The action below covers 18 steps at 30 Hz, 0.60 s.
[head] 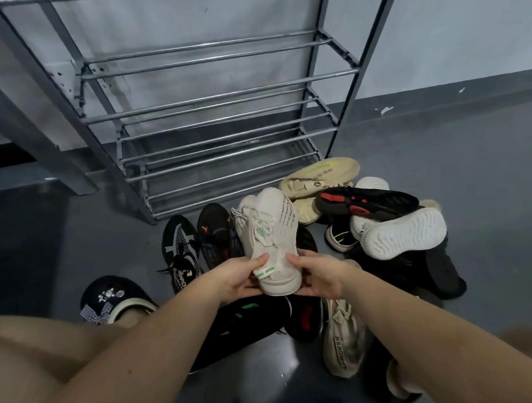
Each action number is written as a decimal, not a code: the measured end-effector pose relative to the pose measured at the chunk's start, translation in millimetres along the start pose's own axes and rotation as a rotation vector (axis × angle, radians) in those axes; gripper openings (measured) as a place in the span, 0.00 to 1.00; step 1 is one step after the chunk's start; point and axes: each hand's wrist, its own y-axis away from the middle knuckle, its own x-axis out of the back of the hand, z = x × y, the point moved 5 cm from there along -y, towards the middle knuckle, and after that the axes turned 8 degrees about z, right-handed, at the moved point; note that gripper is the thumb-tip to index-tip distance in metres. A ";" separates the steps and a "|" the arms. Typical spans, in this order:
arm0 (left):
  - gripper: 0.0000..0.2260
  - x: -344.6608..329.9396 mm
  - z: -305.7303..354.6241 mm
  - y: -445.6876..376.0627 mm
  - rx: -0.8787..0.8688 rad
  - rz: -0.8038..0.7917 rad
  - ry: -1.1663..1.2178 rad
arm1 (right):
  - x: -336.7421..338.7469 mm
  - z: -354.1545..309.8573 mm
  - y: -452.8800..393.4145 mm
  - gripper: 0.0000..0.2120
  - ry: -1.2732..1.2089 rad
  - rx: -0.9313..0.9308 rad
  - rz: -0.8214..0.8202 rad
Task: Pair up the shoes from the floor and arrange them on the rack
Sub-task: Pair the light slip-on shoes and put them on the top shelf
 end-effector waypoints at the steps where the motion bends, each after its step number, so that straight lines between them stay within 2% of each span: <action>1: 0.15 -1.5 -2.2 -0.9 -0.003 -0.001 -0.020 | 3.0 1.5 -0.2 0.11 -0.001 -0.008 0.021; 5: 0.12 -14.2 -7.7 -2.7 -0.021 -0.024 -0.050 | 13.1 9.9 -2.3 0.11 0.025 -0.020 0.069; 9: 0.11 -25.3 -7.2 -6.1 -0.056 -0.045 -0.058 | 20.6 14.0 -9.6 0.22 0.073 0.009 0.107; 14: 0.14 -28.4 -0.9 -18.9 -0.062 -0.027 0.020 | 31.1 3.2 -25.5 0.33 0.007 0.096 0.162; 18: 0.19 -25.1 3.8 -37.2 -0.060 -0.005 0.030 | 36.0 -9.6 -37.5 0.34 -0.040 0.139 0.164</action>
